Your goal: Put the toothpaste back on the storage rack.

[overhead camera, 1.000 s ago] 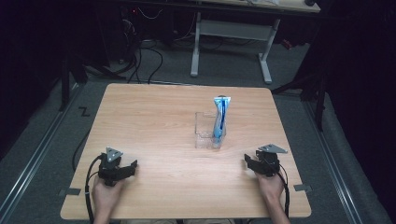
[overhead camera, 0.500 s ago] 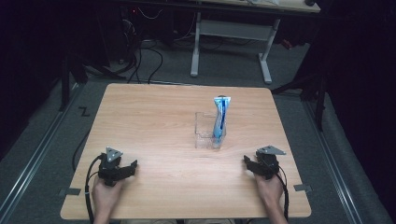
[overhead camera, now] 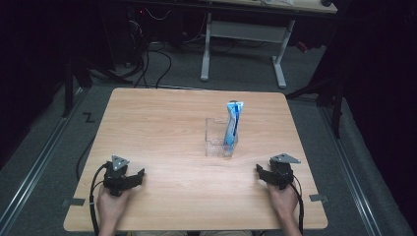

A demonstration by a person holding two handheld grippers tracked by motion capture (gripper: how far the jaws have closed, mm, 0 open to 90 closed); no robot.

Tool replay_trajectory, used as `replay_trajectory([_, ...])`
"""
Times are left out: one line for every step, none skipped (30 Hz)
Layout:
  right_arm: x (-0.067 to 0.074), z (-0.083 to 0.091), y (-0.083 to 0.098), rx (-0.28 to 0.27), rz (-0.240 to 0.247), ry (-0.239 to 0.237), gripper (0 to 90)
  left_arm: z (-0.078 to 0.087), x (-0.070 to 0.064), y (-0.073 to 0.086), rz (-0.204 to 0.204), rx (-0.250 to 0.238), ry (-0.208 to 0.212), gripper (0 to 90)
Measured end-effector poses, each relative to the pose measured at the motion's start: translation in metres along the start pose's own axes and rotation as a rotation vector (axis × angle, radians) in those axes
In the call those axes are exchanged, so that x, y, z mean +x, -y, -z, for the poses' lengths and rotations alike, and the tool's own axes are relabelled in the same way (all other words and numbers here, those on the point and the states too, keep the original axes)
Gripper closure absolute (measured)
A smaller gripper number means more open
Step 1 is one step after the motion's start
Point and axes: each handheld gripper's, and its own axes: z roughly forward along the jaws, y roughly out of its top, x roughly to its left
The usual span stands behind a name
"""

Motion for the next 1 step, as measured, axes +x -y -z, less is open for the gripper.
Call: replay_trajectory([0.0001, 0.0001, 0.0, 0.0, -0.001, 0.0, 38.4, 0.0, 0.0, 0.0, 0.0, 0.0, 0.0, 25.0])
